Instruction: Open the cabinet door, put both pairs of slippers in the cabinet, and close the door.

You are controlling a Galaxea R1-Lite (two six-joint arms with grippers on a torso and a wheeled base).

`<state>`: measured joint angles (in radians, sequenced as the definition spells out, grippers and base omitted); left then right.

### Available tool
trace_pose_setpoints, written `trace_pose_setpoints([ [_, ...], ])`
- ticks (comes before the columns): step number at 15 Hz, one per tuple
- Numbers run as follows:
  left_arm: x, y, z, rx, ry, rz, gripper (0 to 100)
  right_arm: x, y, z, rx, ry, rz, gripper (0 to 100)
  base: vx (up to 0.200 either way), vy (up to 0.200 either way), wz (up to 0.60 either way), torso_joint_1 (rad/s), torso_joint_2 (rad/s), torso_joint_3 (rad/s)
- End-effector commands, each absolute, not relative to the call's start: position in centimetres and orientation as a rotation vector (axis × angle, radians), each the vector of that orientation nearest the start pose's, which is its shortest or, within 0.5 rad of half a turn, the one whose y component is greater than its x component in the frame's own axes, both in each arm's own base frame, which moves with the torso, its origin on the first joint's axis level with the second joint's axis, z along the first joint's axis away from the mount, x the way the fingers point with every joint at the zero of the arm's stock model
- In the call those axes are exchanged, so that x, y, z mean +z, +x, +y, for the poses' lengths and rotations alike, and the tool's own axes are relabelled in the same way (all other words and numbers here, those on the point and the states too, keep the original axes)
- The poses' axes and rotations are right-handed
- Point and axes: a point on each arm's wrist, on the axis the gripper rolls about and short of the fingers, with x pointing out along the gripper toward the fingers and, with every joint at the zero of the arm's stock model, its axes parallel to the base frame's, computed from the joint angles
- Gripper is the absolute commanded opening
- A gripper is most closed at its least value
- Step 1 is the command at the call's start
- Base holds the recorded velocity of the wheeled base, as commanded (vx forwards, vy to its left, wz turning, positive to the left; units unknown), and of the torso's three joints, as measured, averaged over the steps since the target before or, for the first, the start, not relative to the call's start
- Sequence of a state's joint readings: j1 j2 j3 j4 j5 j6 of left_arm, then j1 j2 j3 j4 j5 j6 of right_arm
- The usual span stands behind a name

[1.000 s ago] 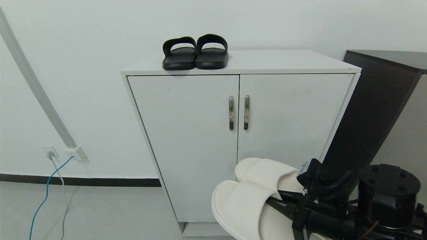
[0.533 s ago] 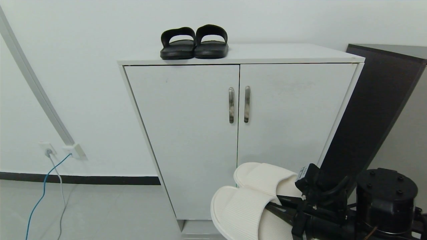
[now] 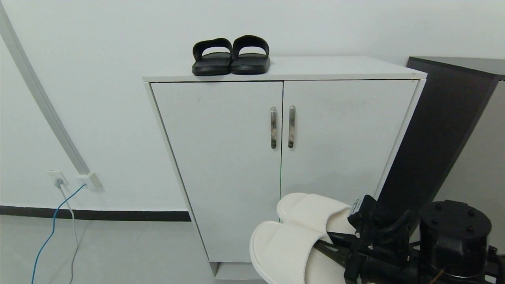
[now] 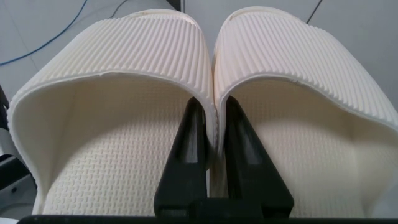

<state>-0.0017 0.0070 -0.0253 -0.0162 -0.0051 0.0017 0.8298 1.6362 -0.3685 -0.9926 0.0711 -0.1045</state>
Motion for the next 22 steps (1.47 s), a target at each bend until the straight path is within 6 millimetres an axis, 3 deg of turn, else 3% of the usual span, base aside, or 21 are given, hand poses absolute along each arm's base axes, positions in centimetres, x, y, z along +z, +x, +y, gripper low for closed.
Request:
trace_pose_setpoints([
  [1, 11.2, -2.7, 0.0, -0.022, -0.051, -0.067, 100, 12.4, 16.4, 18.1, 0.904, -0.218, 0.220, 0, 0.000, 0.000, 0.00, 0.000, 0.00, 0.000],
  [6, 13.7, 1.0, -0.6, -0.278, -0.075, 0.150, 100, 12.2, 16.5, 18.3, 0.901, -0.216, 0.214, 0, 0.000, 0.000, 0.00, -0.001, 0.09, 0.055],
  [8, 15.6, 2.7, -0.9, -0.414, -0.085, 0.159, 100, 12.3, 16.5, 18.3, 0.901, -0.217, 0.210, 0, 0.000, 0.000, 0.00, 0.002, 0.07, 0.034],
  [10, 18.9, 5.9, -1.2, -0.515, -0.091, 0.162, 100, 12.3, 16.5, 18.3, 0.901, -0.215, 0.211, 0, 0.000, 0.000, 0.00, 0.000, 0.00, 0.000],
  [12, 20.9, 8.5, -1.6, -0.588, -0.091, 0.167, 100, 12.2, 16.5, 18.3, 0.902, -0.213, 0.214, 0, 0.000, 0.000, 0.00, 0.000, 0.00, 0.000],
  [17, 23.3, 14.0, -5.0, -0.784, -0.080, 0.193, 100, 12.0, 16.5, 18.3, 0.899, -0.214, 0.222, 0, 0.000, 0.000, 0.00, 0.000, 0.00, 0.000],
  [20, 23.9, 15.5, -7.0, -0.847, -0.081, 0.179, 100, 11.9, 16.5, 18.4, 0.900, -0.216, 0.229, 0, 0.000, 0.000, 0.00, 0.000, 0.00, 0.000],
  [22, 24.8, 17.1, -9.4, -0.850, -0.141, 0.154, 100, 11.8, 16.6, 18.5, 0.900, -0.215, 0.232, 0, 0.000, 0.000, 0.00, 0.000, 0.00, 0.000],
])
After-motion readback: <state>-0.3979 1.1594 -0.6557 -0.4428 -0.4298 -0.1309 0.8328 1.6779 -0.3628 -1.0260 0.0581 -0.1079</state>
